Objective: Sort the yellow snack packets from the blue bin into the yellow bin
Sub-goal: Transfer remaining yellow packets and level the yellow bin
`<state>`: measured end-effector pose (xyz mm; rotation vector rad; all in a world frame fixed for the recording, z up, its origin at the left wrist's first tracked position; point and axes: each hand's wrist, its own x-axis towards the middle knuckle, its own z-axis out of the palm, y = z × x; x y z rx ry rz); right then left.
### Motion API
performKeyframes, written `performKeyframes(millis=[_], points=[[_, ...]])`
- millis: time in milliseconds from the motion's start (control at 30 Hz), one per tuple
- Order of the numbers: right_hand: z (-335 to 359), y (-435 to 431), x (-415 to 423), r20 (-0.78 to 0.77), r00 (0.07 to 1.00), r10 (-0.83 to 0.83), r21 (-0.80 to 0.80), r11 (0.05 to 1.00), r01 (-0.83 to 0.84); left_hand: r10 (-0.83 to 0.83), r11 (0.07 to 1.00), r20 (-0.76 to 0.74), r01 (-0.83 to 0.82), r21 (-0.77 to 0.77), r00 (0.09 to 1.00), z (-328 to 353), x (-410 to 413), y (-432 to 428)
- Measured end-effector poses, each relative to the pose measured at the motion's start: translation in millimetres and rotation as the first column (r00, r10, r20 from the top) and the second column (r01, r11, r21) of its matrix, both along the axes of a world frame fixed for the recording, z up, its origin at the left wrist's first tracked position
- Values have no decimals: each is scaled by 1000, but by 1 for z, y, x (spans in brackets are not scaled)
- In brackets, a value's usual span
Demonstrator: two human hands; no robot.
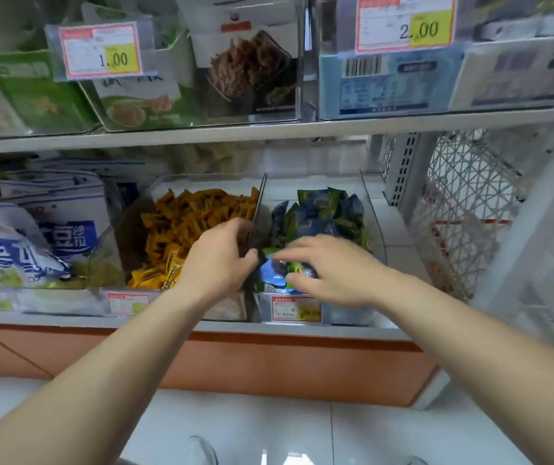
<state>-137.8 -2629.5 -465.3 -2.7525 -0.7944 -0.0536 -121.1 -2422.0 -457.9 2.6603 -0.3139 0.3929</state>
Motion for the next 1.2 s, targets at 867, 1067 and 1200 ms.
performKeyframes(millis=[867, 1067, 1200], points=[[15, 19, 66, 59, 994, -93, 115, 990, 85, -282, 958, -147, 269, -101, 948, -8, 36, 33], [-10, 17, 76, -232, 952, -198, -91, 979, 181, -328, 943, -179, 309, -127, 927, -9, 30, 41], [-7, 28, 90, -356, 903, -241, -281, 949, 143, -341, 937, -178, 319, -142, 923, -8, 27, 42]])
